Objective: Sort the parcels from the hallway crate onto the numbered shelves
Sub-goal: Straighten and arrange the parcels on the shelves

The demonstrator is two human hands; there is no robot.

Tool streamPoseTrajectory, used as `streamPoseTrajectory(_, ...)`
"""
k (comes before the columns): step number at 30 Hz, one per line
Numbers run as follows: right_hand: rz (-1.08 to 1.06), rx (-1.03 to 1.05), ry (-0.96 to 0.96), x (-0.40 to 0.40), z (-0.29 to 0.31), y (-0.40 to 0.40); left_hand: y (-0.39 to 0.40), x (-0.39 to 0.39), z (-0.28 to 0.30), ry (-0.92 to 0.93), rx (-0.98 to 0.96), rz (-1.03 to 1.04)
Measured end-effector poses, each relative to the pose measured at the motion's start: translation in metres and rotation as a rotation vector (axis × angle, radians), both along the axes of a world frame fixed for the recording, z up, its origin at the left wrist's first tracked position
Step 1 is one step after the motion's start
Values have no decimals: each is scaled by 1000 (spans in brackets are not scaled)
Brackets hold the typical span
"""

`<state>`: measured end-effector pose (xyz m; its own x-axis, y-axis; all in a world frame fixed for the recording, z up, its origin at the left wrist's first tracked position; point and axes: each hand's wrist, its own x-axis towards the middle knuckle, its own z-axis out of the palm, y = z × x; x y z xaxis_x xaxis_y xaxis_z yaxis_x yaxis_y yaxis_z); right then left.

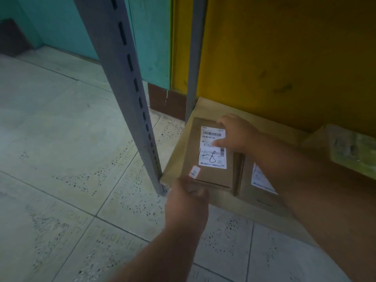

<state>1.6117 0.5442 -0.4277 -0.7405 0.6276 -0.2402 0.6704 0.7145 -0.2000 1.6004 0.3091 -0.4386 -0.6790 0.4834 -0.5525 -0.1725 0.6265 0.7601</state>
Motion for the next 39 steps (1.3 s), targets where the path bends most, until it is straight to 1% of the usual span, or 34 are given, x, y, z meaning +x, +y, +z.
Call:
streamPoseTrajectory(4,-10,-53,-34,3,-8,3,5,-5,3,-28,52,48)
streamPoseTrajectory(10,22,6,-42,-1,-7,4,-1,-8,3,-11,68,30)
streamPoseTrajectory(13,28,23,-41,0,-10,-1,-3,-11,-1,45,62,-11)
streamPoseTrajectory(15,27,25,-38,1,-11,-4,-3,-13,1,76,45,-1)
streamPoseTrajectory(20,21,-7,-37,1,-10,-4,-3,-13,5,90,47,-21)
streamPoseTrajectory(27,-10,-14,-2,4,-12,-7,-7,-9,1,133,37,-48)
streamPoseTrajectory(34,-27,-13,35,7,-15,-7,-6,-6,2,112,27,-11)
streamPoseTrajectory(37,-42,-32,92,23,-12,-13,-7,2,13,149,25,-25)
streamPoseTrajectory(39,-63,-38,103,44,-2,-18,-7,13,18,154,10,-81)
